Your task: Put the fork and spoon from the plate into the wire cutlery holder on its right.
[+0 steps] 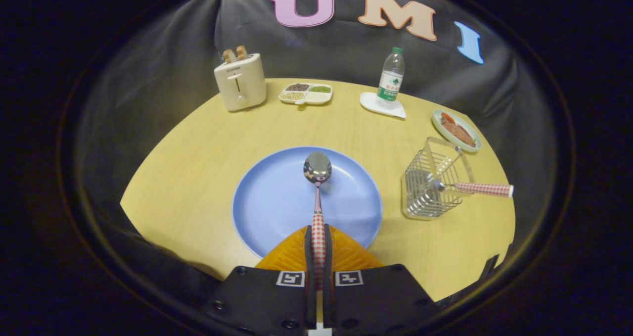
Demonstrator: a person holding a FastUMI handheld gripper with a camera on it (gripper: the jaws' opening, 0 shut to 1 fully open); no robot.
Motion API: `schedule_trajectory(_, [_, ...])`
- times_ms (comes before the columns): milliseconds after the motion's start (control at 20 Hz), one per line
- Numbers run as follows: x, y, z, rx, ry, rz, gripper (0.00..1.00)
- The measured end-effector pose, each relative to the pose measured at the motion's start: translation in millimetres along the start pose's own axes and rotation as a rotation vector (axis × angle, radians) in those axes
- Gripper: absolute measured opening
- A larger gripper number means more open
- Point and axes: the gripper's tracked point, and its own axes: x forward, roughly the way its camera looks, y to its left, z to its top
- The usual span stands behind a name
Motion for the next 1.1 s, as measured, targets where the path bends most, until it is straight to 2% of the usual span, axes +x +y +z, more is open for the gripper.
schedule_trajectory(350, [-53,-85,41,0.116,0.057,-0.082,0.08])
schedule_trajectory(550, [-64,-130,40,0.076,0.169,-0.139,0.08])
schedule_trajectory(1100, [-30,-157,33,-0.012,0.606,-0.063,0.08])
